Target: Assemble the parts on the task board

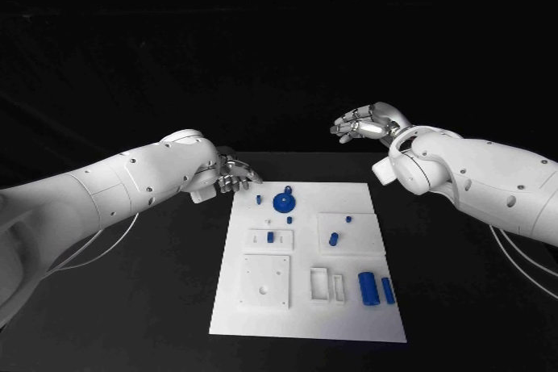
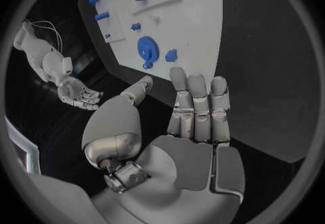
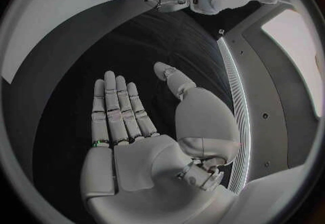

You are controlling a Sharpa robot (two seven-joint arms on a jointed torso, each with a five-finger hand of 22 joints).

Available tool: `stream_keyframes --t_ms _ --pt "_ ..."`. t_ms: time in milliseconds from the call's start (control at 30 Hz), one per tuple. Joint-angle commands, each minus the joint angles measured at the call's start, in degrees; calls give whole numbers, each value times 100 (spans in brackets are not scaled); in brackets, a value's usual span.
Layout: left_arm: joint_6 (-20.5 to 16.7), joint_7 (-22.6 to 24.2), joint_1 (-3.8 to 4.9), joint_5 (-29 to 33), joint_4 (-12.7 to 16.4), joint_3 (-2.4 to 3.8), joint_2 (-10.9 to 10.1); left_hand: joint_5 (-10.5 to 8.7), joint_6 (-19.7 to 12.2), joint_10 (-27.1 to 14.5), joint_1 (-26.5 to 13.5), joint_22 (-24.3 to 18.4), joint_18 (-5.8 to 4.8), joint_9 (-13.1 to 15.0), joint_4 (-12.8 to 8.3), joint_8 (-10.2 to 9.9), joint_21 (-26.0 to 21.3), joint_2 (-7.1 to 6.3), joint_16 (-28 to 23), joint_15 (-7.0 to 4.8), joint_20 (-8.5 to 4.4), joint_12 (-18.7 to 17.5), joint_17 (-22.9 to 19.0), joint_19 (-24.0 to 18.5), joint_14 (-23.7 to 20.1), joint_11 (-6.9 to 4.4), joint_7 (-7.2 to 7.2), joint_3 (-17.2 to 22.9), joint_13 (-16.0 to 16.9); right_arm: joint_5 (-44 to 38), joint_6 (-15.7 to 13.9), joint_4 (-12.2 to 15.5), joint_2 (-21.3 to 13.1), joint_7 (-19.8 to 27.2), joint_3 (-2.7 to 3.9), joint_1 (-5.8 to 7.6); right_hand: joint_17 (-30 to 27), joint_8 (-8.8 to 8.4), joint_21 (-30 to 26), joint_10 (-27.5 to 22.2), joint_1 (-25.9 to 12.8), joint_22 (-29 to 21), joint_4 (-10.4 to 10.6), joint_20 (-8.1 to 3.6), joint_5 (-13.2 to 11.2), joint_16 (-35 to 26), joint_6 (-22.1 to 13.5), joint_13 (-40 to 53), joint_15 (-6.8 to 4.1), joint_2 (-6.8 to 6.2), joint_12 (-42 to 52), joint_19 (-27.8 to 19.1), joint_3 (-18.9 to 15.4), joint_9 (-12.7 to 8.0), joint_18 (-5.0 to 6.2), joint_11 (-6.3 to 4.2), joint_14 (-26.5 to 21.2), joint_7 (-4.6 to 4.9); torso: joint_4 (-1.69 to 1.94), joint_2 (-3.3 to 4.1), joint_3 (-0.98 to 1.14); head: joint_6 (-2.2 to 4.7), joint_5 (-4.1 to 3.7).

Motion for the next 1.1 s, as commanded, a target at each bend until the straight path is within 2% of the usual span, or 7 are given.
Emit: stream_keyframes --t_ms 33,167,300,567,800,1100 --pt "421 109 -44 15 -141 5 106 -9 -48 0 -16 -8 -76 -10 16 -11 -30 60 -34 24 -714 -15 -6 -39 -14 39 14 -42 -8 -16 -59 36 -15 80 3 1 9 18 -21 -5 25 8 42 14 34 -35 -22 -11 -7 -21 31 -21 -1 -7 17 13 -43 190 -26 25 -3 5 8" --pt "478 115 -59 10 -254 6 190 -12 -81 -16 -43 -9 -74 -21 41 -10 -35 75 -34 32 -705 -19 -11 -53 -29 47 23 -75 -10 -16 -62 56 -24 79 3 1 11 19 -21 -6 23 10 46 15 39 -37 -23 -15 -6 -23 33 -23 -1 -9 18 14 -45 191 -24 41 -7 7 14" --pt "562 104 -66 1 -341 6 246 -12 -100 -19 -42 -9 -72 -28 43 -11 -36 89 -32 35 -703 -18 -12 -59 -34 51 26 -86 -10 -15 -62 61 -25 79 3 1 12 20 -22 -6 23 11 47 15 44 -39 -23 -19 -6 -26 34 -25 -1 -10 19 14 -47 190 -28 36 -2 -7 25" --pt "666 153 -171 6 -504 4 329 -12 -152 -36 -32 -6 -66 -48 38 -16 -38 136 -26 45 -693 -18 -16 -78 -53 62 39 -120 -11 -15 -61 91 -30 77 3 2 15 21 -24 -7 23 14 51 17 51 -42 -23 -26 -5 -29 38 -27 0 -12 21 14 -49 190 -29 33 -3 -29 17" --pt "769 174 -190 8 -526 4 343 -11 -182 -45 9 0 -62 -70 -7 -13 -34 201 -16 52 -684 -11 -18 -94 -67 71 48 -157 -9 -15 -62 86 -29 74 3 2 17 22 -24 -7 24 16 54 18 55 -44 -23 -30 -4 -30 40 -28 0 -14 22 13 -50 190 -30 32 -2 -39 8" --pt "725 207 -212 72 -619 4 390 -7 -197 -57 144 11 -57 -118 -187 14 -25 477 4 59 -669 3 -26 -119 -84 77 52 -227 -7 -15 -52 83 -11 73 3 2 19 22 -25 -7 26 17 55 19 58 -45 -24 -34 -4 -31 42 -30 2 -15 23 13 -50 190 -19 34 1 -51 11"
